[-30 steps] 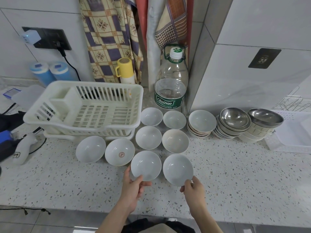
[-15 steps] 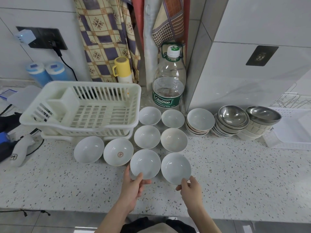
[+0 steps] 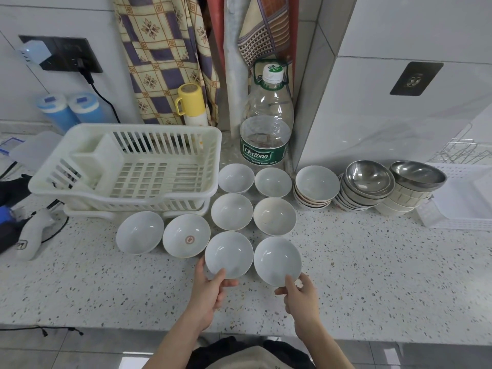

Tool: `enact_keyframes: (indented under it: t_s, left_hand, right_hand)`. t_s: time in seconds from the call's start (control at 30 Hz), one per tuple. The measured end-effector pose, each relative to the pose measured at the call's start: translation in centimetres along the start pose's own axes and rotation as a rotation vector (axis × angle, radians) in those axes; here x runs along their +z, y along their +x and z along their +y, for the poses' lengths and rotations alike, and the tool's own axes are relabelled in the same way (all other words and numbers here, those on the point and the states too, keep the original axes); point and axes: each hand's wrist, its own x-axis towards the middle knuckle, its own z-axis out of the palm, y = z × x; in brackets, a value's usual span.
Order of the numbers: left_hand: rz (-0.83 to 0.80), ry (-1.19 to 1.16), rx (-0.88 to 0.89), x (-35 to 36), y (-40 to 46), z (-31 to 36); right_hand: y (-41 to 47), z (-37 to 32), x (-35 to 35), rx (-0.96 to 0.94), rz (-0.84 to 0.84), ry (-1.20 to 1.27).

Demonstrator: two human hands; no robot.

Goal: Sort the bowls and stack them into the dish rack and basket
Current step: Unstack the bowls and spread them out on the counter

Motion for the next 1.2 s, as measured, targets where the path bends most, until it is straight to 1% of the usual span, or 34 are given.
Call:
enact_keyframes:
  t_s: [0.17,0.37,0.53,0.63,0.73,0.83,0.9,0.97,1.03,1.1,1.2]
  left_hand:
    - [0.018,0.000,-0.003,0.1,-0.3,-0.1]
    - [0.042,-0.021,-0.009,0.5,-0.5,-0.2]
    - [0.103,-0.016,0.018,1.1,-0.7,-0.3]
    - [0.179,-0.016,0.029,1.6,-1.1,-0.7]
    - [0.323,-0.034,0.053,2.2,-1.9,-1.2]
    - [0.476,-0.050,0.123,2.9,-2.7,-1.4]
    - [0.524,-0.063,0.187,3.8,-2.9,-1.0]
    - [0.514,-0.065,0.257,5.3,-2.7,0.1]
    - [0.444,-0.025,0.310,7.5,-2.2,1.8]
    - [0.318,0.023,0.327,10.3,-1.0,3.6]
    - [0.138,0.117,0.296,14.9,2.0,6.5]
  right_hand:
    - [0.0,-0.2,-0.1,-0.001,-0.018,0.012]
    - [-0.1,-0.5,-0.7,0.001,-0.082,0.006]
    - [0.3,-0.9,-1.8,0.015,-0.149,-0.041]
    - [0.7,-1.3,-2.6,0.031,-0.193,-0.095]
    - [1.4,-1.8,-3.8,0.042,-0.194,-0.127]
    - [2.3,-2.8,-5.6,0.034,-0.188,-0.138]
    - [3.1,-3.8,-6.9,0.012,-0.175,-0.125]
    - [4.1,-5.1,-8.4,-0.020,-0.148,-0.119]
    - [5.2,-6.8,-9.7,-0.047,-0.123,-0.106]
    - [6.5,-8.5,-10.8,-0.065,-0.104,-0.086]
    - [8.4,-11.0,-11.7,-0.083,-0.075,-0.053]
